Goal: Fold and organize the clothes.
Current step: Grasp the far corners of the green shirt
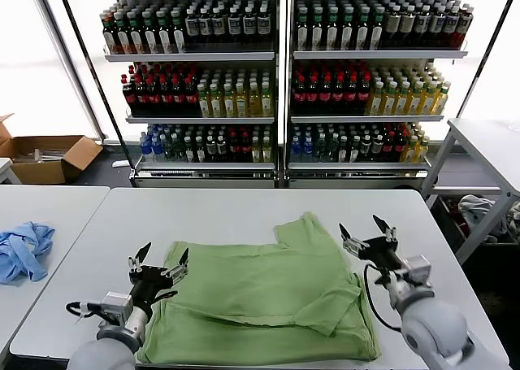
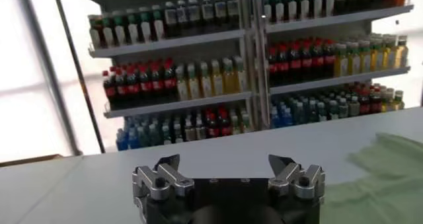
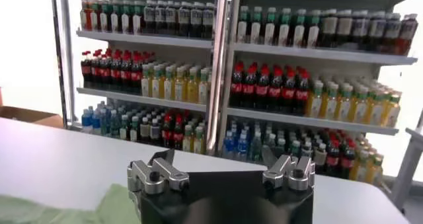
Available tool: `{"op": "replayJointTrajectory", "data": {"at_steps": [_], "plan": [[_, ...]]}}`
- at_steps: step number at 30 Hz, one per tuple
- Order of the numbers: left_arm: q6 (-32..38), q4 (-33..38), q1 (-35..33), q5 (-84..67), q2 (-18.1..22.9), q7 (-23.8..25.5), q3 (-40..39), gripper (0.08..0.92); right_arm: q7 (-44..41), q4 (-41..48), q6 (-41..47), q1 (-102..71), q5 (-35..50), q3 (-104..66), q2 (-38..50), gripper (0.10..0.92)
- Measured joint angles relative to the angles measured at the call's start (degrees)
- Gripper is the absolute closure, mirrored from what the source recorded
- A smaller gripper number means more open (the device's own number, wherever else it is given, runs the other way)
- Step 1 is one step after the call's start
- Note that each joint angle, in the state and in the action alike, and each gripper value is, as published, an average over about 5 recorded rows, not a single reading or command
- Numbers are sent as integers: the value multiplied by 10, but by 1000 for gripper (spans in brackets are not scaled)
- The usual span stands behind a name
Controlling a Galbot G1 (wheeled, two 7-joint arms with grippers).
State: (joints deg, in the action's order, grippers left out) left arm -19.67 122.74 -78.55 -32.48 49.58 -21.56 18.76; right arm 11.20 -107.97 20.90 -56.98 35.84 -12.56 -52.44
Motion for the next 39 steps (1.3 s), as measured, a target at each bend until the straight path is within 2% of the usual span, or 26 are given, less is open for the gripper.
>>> {"op": "replayJointTrajectory", "data": {"at_steps": [8,16,29,39], "plan": [[-42,-66,72,-38,-5,69,-18,177,-28,128,60,131,4,80,-56,203],[-88,-128,137,-64,3,106,-37,177,-55,216,92,188,-10,116,-99,203],[-120,-234,217,-84,18,132,-55,177,-76,277,112,219,-26,129,-131,203],[-127,-285,228,-96,24,150,-47,177,-89,300,118,220,-34,128,-141,206]]}}
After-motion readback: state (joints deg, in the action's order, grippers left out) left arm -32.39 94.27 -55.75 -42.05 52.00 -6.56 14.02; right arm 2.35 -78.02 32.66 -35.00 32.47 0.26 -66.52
